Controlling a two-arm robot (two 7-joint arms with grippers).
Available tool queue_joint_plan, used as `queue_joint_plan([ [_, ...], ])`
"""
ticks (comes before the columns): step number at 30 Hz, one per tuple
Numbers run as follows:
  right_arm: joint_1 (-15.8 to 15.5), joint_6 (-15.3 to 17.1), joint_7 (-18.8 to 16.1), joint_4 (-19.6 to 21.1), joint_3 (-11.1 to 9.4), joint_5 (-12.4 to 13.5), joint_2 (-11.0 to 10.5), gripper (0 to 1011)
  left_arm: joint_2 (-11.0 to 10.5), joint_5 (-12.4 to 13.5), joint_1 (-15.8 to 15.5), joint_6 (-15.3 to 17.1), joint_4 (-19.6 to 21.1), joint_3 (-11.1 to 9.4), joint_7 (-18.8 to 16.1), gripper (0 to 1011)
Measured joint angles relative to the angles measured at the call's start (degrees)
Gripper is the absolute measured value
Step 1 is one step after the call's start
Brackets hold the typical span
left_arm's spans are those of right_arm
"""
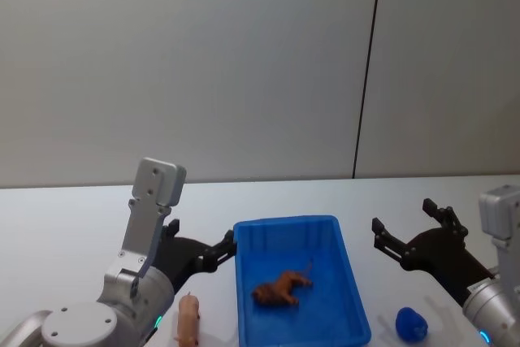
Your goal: Pick up the two dolls from the table and place them into the box.
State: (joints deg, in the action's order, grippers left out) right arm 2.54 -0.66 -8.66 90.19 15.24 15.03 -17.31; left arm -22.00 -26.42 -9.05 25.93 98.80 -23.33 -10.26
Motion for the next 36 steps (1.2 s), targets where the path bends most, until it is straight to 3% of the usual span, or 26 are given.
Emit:
queue_joint_plan([
  [36,0.0,0.0,0.0,-0.01,0.0,0.0,0.0,1001,2.34,-3.05,-0.69,8.66,-8.51,0.86,-0.35,1001],
])
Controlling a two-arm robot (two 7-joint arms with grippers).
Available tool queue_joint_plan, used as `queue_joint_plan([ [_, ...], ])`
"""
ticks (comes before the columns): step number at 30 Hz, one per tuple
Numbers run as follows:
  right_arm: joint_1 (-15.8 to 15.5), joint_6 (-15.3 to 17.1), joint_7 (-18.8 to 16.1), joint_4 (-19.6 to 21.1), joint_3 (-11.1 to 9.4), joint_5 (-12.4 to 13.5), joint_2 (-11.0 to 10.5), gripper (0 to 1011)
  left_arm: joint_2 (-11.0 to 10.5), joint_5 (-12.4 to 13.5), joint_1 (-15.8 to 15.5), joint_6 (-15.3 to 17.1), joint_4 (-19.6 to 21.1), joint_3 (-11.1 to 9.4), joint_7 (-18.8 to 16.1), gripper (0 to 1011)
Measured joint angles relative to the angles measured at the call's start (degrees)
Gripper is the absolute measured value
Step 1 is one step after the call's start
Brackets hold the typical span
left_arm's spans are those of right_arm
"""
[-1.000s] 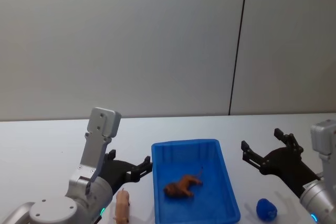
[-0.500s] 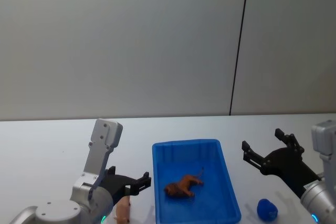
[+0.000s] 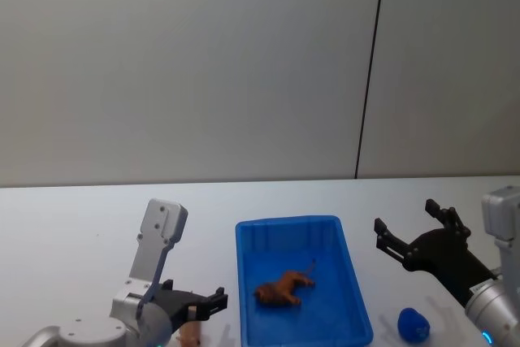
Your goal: Pick up the two dolls from the table and place them into the box.
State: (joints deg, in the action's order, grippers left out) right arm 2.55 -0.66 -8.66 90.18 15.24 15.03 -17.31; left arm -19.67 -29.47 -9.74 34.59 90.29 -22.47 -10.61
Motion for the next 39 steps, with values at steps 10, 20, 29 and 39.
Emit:
queue_joint_plan([
  [10,0.0,0.0,0.0,0.0,0.0,0.0,0.0,1001,0.33,0.32,-0.14,0.93,-1.62,0.18,0.07,1001],
  [20,0.0,0.0,0.0,0.0,0.0,0.0,0.0,1001,0.81,1.03,-0.52,1.08,-3.43,0.24,1.14,1001],
  [29,0.0,0.0,0.0,0.0,0.0,0.0,0.0,1001,1.29,1.94,-1.03,1.07,-5.18,0.26,2.22,1001],
  [39,0.0,0.0,0.0,0.0,0.0,0.0,0.0,1001,1.75,3.24,-1.6,1.29,-7.03,0.26,3.18,914],
])
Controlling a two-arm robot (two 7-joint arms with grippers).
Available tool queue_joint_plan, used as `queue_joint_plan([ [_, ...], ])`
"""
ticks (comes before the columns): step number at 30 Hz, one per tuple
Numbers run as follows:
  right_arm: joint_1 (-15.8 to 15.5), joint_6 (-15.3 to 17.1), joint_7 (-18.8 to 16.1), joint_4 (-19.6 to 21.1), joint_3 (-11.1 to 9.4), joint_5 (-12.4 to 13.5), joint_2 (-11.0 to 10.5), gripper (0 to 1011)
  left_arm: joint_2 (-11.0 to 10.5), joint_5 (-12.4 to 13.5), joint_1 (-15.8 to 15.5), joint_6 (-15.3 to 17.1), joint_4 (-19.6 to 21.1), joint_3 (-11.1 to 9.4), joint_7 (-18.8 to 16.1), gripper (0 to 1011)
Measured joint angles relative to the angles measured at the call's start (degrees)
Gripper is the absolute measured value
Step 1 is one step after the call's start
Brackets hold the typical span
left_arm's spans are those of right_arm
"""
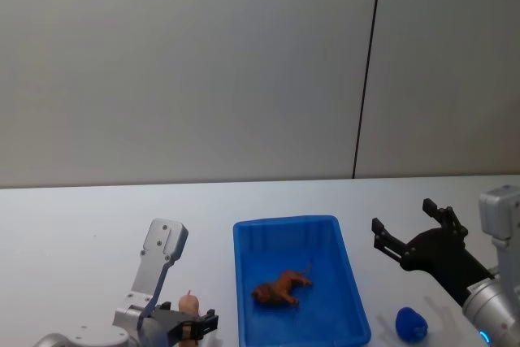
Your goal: Pick up the two dolls from the table and place them into the box.
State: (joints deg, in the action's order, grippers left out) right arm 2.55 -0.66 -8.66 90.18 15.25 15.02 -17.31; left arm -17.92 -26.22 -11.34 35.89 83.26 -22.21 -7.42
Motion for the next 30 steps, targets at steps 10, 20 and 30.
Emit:
queue_joint_plan([
  [10,0.0,0.0,0.0,0.0,0.0,0.0,0.0,1001,0.51,1.88,-0.73,0.64,-2.0,-0.13,1.02,603],
  [20,0.0,0.0,0.0,0.0,0.0,0.0,0.0,1001,0.76,4.66,-1.23,0.73,-2.86,-0.31,1.76,368],
  [30,0.0,0.0,0.0,0.0,0.0,0.0,0.0,1001,0.26,9.01,-1.15,-2.32,-1.09,-0.36,2.63,367],
])
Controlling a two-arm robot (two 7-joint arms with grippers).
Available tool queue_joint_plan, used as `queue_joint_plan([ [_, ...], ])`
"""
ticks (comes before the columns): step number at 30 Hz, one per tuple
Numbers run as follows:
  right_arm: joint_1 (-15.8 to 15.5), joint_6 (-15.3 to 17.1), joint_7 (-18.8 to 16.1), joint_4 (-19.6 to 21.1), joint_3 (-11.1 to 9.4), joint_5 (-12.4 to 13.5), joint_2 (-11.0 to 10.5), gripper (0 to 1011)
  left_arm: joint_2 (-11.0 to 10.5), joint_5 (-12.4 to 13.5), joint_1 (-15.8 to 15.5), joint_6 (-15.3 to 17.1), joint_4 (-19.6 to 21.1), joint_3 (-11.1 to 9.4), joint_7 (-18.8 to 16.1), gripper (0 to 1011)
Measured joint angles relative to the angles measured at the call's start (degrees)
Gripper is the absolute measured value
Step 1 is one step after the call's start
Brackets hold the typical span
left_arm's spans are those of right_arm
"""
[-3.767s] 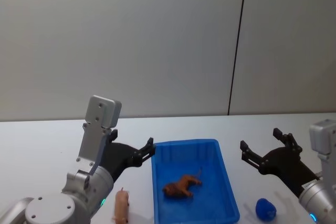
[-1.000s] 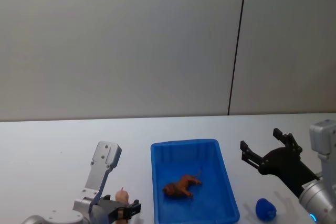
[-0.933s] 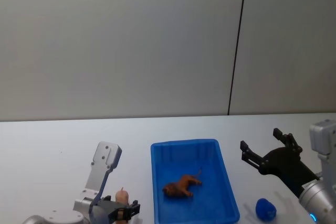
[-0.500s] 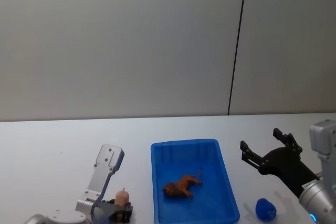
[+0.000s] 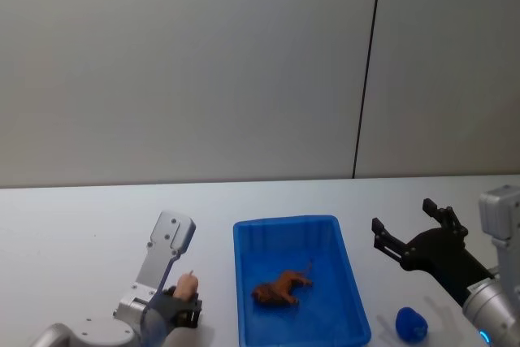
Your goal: Pick up the two dolls from the table and place them into the box.
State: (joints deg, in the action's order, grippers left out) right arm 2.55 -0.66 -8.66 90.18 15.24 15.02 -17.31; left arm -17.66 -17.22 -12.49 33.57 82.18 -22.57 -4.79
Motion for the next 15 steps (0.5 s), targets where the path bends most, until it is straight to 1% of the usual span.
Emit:
queue_joint_plan([
  [2,0.0,0.0,0.0,0.0,0.0,0.0,0.0,1001,-0.15,0.61,0.04,-0.51,0.47,0.03,0.21,367],
  [6,0.0,0.0,0.0,0.0,0.0,0.0,0.0,1001,-0.59,2.72,0.07,-2.53,1.95,0.15,1.25,367],
  [8,0.0,0.0,0.0,0.0,0.0,0.0,0.0,1001,-0.69,3.04,0.07,-2.88,2.27,0.19,1.48,367],
  [10,0.0,0.0,0.0,0.0,0.0,0.0,0.0,1001,-0.99,4.3,0.0,-4.49,3.09,0.3,2.67,367],
  [13,0.0,0.0,0.0,0.0,0.0,0.0,0.0,1001,-1.15,4.88,-0.12,-5.38,3.5,0.38,3.38,367],
  [14,0.0,0.0,0.0,0.0,0.0,0.0,0.0,1001,-1.33,5.73,-0.3,-6.92,3.95,0.5,4.59,367],
  [15,0.0,0.0,0.0,0.0,0.0,0.0,0.0,1001,-1.4,5.96,-0.4,-7.41,4.12,0.55,4.99,367],
])
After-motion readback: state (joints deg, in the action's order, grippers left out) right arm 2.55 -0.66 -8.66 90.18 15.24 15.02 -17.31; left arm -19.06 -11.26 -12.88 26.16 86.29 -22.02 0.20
